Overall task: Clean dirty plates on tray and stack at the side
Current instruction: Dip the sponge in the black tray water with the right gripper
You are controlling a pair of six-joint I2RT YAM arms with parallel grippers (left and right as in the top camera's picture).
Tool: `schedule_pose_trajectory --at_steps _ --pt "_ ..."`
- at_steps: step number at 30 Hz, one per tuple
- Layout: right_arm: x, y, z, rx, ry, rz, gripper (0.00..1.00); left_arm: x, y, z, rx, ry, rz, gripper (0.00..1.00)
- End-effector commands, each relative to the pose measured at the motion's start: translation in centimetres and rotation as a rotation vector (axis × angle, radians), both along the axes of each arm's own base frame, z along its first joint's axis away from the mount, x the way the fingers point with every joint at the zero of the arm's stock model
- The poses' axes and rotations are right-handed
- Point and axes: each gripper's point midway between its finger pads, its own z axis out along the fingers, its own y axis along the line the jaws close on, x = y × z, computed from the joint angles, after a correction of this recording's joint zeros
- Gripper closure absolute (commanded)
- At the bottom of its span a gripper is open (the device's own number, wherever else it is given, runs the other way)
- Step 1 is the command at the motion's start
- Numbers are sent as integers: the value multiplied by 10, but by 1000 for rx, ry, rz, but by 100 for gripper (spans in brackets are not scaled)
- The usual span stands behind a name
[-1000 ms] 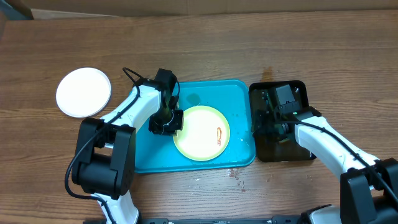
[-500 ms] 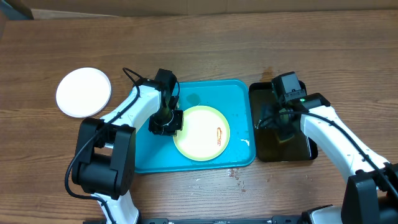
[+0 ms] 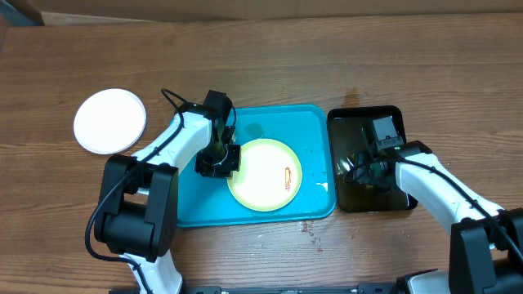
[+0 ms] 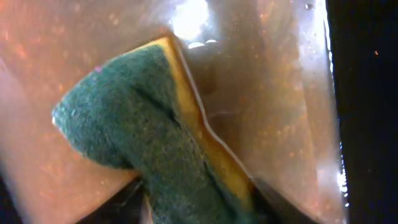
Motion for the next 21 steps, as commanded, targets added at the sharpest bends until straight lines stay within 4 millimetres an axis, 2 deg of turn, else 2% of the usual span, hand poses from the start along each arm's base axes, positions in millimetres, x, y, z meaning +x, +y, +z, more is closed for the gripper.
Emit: schedule_pose_trajectory --at_steps 1,2,3,4,5,7,11,14,16,21 --pt "5 -2 4 -6 -27 -6 94 -2 0 2 5 -10 -23 91" --pt "4 -2 3 -6 -24 -6 95 -2 0 2 5 -10 -23 91" --pt "3 -2 3 -7 -20 -6 88 -2 0 2 5 -10 -23 91" --pt "2 -2 3 -8 -17 -6 59 -2 0 2 5 -10 -23 90" --pt "2 -2 3 -8 -17 -6 35 -2 0 2 5 -10 -23 90" --pt "5 -2 4 -7 -30 -6 23 -2 0 2 5 -10 -23 90" --pt "18 1 7 7 -86 -7 24 -2 0 2 5 -10 -23 90" --pt "26 3 9 14 -118 -7 33 -2 0 2 5 -10 -23 89" --pt "26 3 9 15 -121 -7 39 -2 0 2 5 -10 -23 90" --pt "23 2 8 13 -105 -7 40 0 0 2 4 -18 -23 89"
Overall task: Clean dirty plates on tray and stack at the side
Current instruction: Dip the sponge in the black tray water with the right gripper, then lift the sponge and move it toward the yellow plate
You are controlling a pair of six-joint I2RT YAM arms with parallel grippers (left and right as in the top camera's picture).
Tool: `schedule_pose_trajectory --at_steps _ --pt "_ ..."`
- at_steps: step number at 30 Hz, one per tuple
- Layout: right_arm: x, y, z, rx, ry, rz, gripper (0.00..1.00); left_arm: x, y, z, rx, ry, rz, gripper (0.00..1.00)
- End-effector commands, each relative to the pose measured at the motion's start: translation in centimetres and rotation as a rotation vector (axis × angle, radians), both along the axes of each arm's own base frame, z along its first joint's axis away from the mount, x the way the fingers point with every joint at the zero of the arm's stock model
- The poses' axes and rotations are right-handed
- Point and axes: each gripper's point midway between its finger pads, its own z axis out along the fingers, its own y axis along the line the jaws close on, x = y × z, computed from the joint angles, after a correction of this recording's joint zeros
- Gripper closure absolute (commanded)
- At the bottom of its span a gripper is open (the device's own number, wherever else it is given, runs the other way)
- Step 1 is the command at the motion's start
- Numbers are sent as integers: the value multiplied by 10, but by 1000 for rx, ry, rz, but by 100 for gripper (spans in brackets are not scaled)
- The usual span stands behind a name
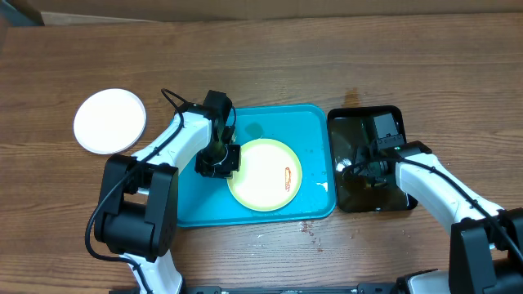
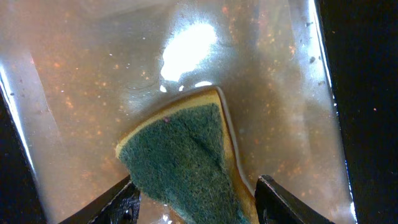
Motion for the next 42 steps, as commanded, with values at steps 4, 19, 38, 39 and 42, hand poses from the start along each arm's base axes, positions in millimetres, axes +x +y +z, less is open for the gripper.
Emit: schedule_pose_trajectory --at_steps 4,19,38,39,42 --pt "-5 -3 1 -8 13 -4 73 4 -2 2 -1 -35 -22 81" --pt "-8 -1 52 -1 60 -1 96 32 -9 4 -27 -146 -33 84" --pt "-14 1 100 42 61 -64 96 16 -4 4 23 -59 134 96" --pt "-12 0 98 39 57 -63 96 16 -4 4 22 -60 135 96" --pt "-16 3 97 51 81 -57 96 17 -5 4 22 -62 135 96"
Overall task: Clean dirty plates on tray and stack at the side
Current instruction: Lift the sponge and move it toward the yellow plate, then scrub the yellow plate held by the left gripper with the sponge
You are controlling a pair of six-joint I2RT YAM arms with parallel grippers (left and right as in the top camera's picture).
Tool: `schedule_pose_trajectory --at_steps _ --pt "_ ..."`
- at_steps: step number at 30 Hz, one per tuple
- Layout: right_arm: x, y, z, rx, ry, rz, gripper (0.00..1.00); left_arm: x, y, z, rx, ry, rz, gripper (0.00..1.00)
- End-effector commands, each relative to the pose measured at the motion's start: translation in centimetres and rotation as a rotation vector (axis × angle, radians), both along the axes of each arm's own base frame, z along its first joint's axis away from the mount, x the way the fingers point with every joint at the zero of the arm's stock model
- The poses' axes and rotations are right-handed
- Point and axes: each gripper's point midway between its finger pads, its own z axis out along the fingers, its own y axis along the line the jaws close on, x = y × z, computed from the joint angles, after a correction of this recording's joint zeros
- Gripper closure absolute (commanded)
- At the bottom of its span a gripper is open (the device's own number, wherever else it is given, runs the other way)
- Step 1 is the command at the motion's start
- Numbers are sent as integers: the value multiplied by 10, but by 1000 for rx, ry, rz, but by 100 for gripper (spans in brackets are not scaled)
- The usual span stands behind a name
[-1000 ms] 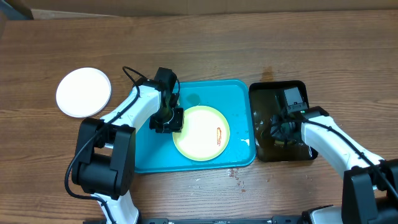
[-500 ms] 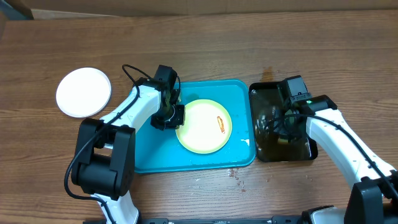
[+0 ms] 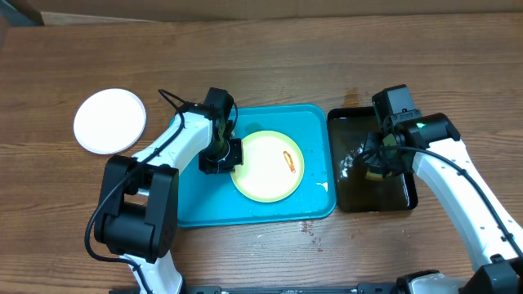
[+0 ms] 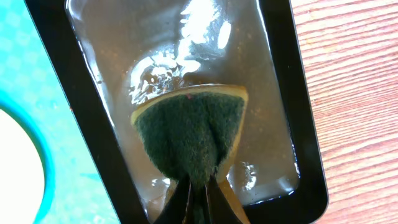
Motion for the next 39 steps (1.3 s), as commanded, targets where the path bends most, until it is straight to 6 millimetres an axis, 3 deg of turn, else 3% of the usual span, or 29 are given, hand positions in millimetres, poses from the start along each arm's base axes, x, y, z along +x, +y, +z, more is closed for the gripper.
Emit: schedule_pose_trajectory --at_steps 1,6,9,16,22,29,39 --pt "2 -1 4 10 -12 -14 96 2 3 3 34 -17 11 96" --pt "2 0 5 31 -12 -37 96 2 3 3 33 -18 11 96" --pt "4 16 10 120 -12 -17 96 2 3 3 34 -19 10 96" --pt "18 100 47 468 -92 228 96 3 2 3 31 -24 3 96" --pt "21 158 56 485 -186 395 96 5 2 3 29 -32 3 96" --pt "30 187 31 267 -264 483 96 5 2 3 29 -31 3 96" --pt "37 195 -10 108 -237 576 96 3 2 3 30 -27 -12 96"
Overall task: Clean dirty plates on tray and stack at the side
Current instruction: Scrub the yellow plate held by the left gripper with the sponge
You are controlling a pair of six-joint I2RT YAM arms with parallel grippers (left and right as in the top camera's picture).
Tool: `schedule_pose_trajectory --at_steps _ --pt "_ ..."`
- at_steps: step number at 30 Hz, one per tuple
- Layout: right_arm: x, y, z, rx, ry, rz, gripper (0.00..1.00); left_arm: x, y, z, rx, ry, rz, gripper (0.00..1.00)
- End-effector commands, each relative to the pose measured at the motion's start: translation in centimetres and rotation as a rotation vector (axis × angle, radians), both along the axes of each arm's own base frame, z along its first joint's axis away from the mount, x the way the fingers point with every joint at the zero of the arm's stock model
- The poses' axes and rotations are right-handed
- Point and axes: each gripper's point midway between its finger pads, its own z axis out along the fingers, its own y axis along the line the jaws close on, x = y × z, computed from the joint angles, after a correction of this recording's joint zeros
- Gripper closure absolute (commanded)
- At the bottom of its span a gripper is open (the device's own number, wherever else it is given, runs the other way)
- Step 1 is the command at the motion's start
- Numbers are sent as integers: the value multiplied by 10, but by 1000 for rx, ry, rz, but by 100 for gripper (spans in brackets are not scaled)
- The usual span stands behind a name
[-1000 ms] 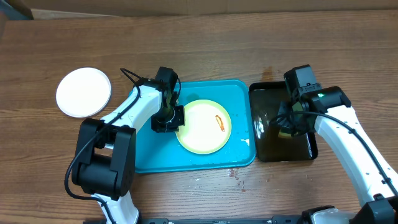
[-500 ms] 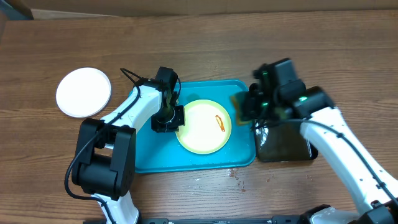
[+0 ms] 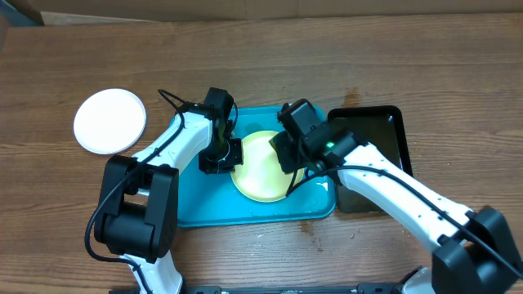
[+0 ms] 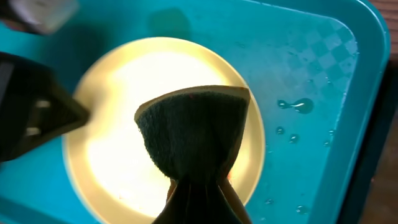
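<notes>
A pale yellow plate (image 3: 260,173) lies in the blue tray (image 3: 196,208). In the right wrist view the plate (image 4: 118,124) fills the middle, and my right gripper (image 4: 199,199) is shut on a green and yellow sponge (image 4: 193,130) held just over the plate's right half. From overhead the right gripper (image 3: 296,155) covers the plate's red stain. My left gripper (image 3: 219,157) sits at the plate's left rim, apparently shut on it. A clean white plate (image 3: 109,120) lies on the table at the far left.
A black water basin (image 3: 384,135) stands right of the tray. Water drops (image 4: 292,106) lie on the tray floor by its right wall. Wooden table all round; a cardboard edge runs along the back.
My right gripper has moved left with the sponge, from over the black basin to over the yellow plate in the tray. The left gripper stays at the plate's left rim.
My right gripper held the sponge down in the basin's water. It then stood higher in the water, then above the basin, dripping. The plate shifted slightly in the tray under the left gripper. Now the sponge is over the plate.
</notes>
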Motion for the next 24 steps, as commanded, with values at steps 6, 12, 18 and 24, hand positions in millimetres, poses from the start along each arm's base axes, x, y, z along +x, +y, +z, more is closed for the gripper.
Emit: schedule_pose_trajectory --at_steps 6,12,18,24 --pt "13 15 -20 2 4 41 96 3 2 3 29 -27 -15 96" --pt "18 21 -35 5 13 44 96 4 2 3 29 -29 -20 95" --pt "23 8 -37 -65 -14 23 96 4 2 3 28 -30 -30 95" --pt "16 3 -54 -74 -6 27 94 4 2 3 28 -30 -30 95"
